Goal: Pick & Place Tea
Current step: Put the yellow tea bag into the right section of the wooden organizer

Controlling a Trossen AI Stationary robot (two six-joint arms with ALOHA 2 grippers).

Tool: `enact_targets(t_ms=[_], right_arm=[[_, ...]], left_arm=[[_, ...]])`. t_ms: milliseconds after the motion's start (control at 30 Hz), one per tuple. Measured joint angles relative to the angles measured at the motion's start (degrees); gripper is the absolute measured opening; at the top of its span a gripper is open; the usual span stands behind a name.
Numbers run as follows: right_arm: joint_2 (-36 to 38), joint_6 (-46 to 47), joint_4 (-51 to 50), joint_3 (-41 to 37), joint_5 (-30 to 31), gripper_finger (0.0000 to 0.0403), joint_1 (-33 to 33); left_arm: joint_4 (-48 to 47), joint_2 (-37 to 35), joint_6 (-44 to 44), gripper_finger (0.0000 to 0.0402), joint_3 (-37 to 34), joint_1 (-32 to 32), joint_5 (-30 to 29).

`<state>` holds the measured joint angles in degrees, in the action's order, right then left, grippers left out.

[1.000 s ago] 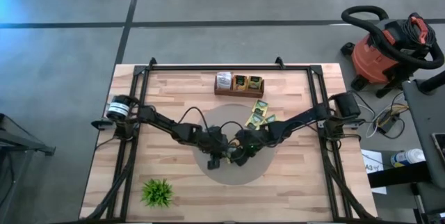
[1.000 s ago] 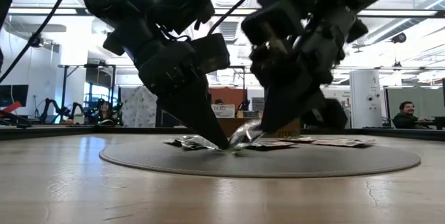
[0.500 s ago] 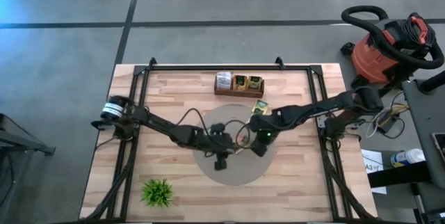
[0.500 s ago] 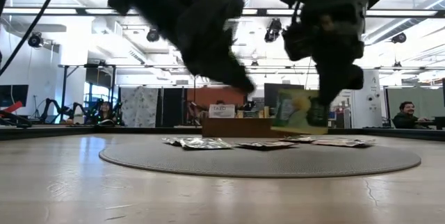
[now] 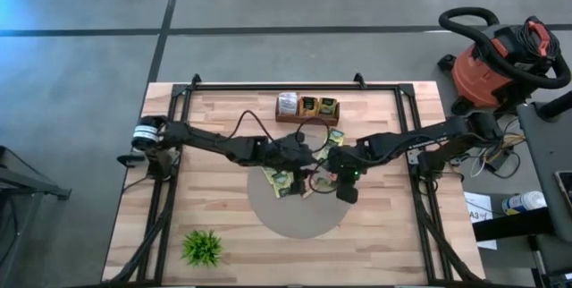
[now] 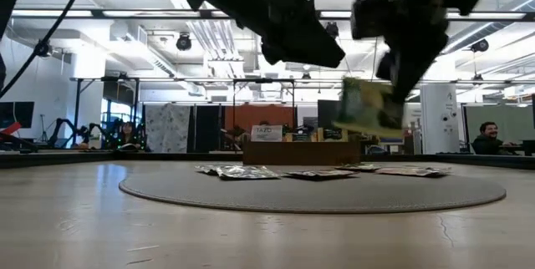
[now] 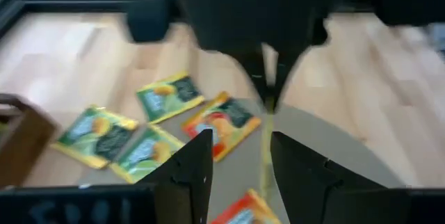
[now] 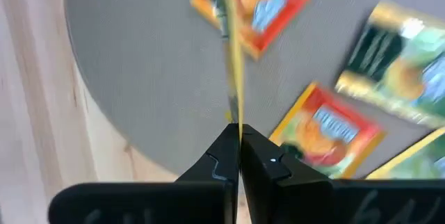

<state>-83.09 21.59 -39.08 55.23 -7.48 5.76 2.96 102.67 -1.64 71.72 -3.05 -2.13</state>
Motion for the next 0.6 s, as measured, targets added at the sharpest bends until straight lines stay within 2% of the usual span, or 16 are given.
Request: enact_targets(t_ms=[100,600], right_arm=[[0.5,-2.4,-0.8,1.8,2.3,0.0008,0.0],[0.5,-5.8,-2.3,7.8,3.2,0.0008,-0.2]], left_arm=[[0.0,0.4,-1.5,0.0140,0.1,0.2,2.8],[-2.9,0.7,-3.4,0.0140,-0.6,0.2,3.8]])
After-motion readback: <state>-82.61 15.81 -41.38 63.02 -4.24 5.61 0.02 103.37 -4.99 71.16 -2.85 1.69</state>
